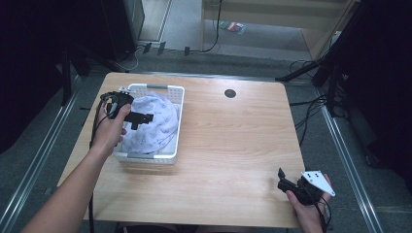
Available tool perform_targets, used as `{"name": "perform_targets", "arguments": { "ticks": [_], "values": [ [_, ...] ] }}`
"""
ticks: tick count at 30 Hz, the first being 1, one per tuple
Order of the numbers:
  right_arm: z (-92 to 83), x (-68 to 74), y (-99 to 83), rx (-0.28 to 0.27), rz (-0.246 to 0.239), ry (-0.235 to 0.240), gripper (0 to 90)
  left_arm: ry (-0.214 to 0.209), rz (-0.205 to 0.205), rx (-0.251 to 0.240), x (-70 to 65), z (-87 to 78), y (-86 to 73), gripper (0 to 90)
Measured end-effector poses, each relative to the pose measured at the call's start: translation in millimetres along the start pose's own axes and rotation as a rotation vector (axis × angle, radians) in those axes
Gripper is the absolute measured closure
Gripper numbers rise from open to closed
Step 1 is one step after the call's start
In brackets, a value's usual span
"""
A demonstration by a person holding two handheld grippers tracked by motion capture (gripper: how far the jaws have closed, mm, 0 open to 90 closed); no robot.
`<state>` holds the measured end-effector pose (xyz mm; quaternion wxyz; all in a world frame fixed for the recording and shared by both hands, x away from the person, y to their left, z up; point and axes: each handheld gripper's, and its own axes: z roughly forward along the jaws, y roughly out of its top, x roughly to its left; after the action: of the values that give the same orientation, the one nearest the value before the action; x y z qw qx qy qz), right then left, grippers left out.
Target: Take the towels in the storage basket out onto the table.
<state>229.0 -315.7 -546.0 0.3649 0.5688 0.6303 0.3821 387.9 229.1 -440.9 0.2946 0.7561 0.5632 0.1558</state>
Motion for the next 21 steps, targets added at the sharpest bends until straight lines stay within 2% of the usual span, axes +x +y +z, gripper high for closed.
{"name": "perform_targets", "arguments": {
  "ticks": [3,6,8,9,13,15,21],
  "values": [
    [0.1,-0.1,0.0,0.002,0.0,0.0,7.2,0.032,-0.021,0.041,-0.3,10.1,1.5,0.0],
    [0.0,-0.3,0.1,0.003,0.001,-0.001,7.2,0.023,-0.017,0.065,0.3,17.1,1.7,0.0],
    [0.2,-0.5,0.1,0.003,0.002,-0.001,7.2,0.011,-0.028,0.068,0.7,20.5,2.2,0.0],
    [0.1,-0.5,0.1,0.003,0.003,-0.001,7.2,0.021,-0.039,0.071,1.1,24.5,2.6,0.0],
    [0.1,-0.5,0.1,0.003,0.002,0.0,7.2,0.016,-0.057,0.092,2.8,31.3,2.8,0.0],
    [0.0,-0.4,0.0,0.003,0.003,0.001,7.3,0.001,-0.056,0.122,2.0,38.4,2.5,0.0],
    [-0.1,-0.5,0.0,0.003,0.002,0.002,7.4,0.001,-0.055,0.153,-0.4,49.5,0.8,0.0]
  ]
}}
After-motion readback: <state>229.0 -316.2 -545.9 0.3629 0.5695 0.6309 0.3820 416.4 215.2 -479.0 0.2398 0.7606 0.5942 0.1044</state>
